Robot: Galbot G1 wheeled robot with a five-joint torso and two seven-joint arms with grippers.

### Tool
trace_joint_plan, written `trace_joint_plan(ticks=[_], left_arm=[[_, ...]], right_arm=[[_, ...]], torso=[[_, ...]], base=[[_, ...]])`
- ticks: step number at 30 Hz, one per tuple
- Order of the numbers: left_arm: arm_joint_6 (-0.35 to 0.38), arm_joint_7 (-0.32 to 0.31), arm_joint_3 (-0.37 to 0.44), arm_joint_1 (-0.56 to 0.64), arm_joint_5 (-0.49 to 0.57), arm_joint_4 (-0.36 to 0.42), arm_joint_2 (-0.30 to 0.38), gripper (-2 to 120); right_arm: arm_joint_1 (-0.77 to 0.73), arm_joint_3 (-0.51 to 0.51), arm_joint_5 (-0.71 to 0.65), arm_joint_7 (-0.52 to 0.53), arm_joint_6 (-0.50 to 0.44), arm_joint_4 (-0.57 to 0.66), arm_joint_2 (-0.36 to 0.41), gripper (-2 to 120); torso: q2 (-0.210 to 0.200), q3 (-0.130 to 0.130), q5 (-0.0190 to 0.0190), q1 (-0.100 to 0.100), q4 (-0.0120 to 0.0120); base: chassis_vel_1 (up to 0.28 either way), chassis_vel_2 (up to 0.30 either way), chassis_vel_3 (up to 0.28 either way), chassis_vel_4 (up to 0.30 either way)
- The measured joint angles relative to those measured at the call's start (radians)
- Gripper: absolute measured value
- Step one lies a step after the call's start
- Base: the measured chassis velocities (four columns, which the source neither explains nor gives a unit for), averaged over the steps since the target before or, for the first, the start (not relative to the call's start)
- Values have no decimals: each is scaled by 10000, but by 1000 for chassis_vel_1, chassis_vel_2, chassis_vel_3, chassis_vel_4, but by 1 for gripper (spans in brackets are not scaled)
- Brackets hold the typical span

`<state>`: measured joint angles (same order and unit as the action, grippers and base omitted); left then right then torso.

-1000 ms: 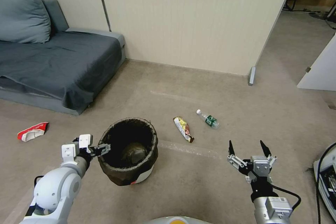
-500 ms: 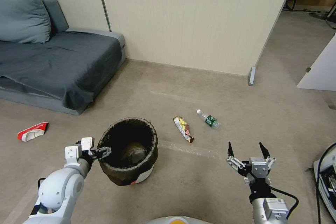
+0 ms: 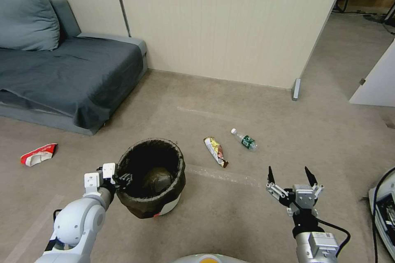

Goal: Pick up the trash bin, then pick up the garbage from the floor and place it into the trash bin.

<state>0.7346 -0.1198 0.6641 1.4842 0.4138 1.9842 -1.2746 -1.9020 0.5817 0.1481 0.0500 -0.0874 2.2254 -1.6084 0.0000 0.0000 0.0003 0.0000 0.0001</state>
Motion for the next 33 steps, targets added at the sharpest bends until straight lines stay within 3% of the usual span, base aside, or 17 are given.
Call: trace_joint_plan(ticks=[7,16,24,27,33], left_arm=[[-10,-10,-71,-10,-4,11,-81,9],[-5,-46,-65,17,6,119,-61,5],[6,-118,75,314,13,765,-99,2],[-186,-141,217,844,66,1907,-234,1],[-288,-128,371,1369,122,3147,-354,1]], right_arm=[[5,17,-35,8,-48,-10,3,100],[41,16,-61,18,-56,-12,3,100],[62,77,-149,105,-55,59,3,100],[130,201,-393,265,101,162,3,100],[186,283,-549,297,204,228,3,100]], torso=[[1,0,1,0,0],[1,0,-7,0,-3],[1,1,-4,1,-2],[0,0,-2,0,1],[1,0,-1,1,-2]], base=[[0,0,0,0],[0,0,0,0],[0,0,0,0],[0,0,0,0],[0,0,0,0]])
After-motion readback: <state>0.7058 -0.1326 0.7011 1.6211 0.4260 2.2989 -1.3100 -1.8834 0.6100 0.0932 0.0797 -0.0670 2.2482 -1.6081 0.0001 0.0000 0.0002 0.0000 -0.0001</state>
